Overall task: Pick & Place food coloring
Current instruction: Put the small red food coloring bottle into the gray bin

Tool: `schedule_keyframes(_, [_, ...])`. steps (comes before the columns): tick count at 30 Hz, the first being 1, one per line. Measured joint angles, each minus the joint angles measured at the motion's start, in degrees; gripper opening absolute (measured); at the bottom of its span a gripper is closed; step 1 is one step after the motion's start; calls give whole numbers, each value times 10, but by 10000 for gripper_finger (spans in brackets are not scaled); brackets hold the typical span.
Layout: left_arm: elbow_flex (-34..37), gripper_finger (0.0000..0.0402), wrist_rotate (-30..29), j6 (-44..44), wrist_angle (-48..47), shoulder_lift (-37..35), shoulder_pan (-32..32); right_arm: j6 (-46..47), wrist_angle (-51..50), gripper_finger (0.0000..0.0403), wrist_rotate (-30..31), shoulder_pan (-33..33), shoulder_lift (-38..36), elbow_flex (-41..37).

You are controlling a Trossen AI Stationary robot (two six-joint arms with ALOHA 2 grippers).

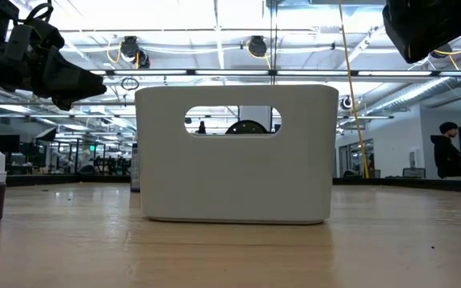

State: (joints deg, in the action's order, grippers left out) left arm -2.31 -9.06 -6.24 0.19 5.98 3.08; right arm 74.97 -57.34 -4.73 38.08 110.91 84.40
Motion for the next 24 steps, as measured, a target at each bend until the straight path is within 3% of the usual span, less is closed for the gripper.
schedule_keyframes(24, [0,147,0,0,0,0,0,-4,-20,150,2,0,11,0])
